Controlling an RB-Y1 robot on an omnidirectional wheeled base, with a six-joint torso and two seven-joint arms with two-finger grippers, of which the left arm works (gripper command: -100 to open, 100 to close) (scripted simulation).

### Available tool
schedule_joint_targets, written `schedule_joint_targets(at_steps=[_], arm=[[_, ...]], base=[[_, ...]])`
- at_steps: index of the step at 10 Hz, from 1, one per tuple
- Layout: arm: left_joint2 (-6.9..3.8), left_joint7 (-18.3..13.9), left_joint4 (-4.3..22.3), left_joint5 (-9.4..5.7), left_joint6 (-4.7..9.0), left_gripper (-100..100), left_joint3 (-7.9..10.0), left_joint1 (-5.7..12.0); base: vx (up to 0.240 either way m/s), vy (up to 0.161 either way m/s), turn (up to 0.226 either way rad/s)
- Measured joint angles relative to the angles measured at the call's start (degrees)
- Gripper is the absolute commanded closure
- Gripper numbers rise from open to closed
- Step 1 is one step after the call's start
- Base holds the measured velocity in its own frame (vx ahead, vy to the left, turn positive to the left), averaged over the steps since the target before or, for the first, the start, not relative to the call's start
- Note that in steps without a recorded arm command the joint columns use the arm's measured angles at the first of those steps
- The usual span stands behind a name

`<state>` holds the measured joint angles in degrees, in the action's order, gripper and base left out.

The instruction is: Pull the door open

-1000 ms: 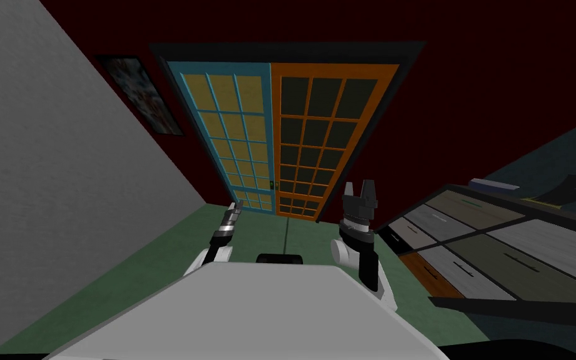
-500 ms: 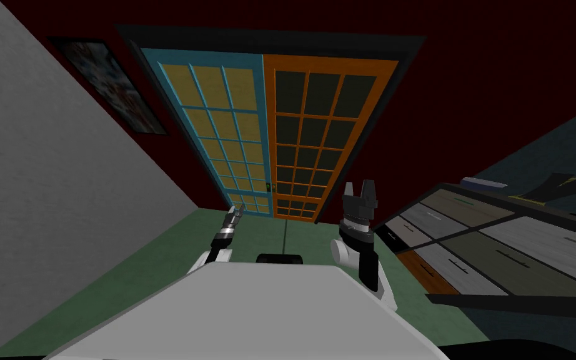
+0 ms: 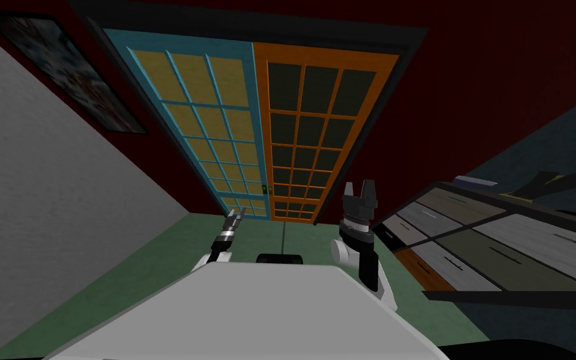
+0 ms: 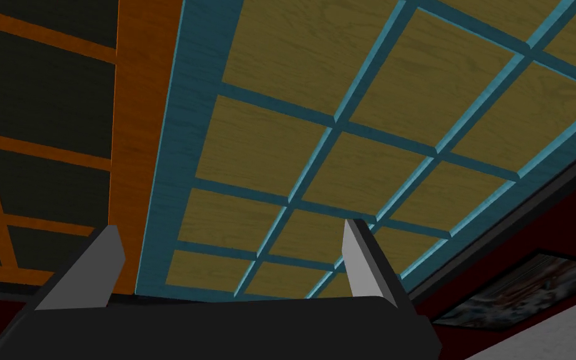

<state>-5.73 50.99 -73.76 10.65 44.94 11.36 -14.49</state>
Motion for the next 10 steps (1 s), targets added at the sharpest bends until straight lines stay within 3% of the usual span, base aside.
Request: schedule_joint_targets(at_steps=[10], arm=[[0.02,10.83,12.86,3.26,1.98,-100,2.91,3.06]], base=[[0.112,0.011,-0.07]])
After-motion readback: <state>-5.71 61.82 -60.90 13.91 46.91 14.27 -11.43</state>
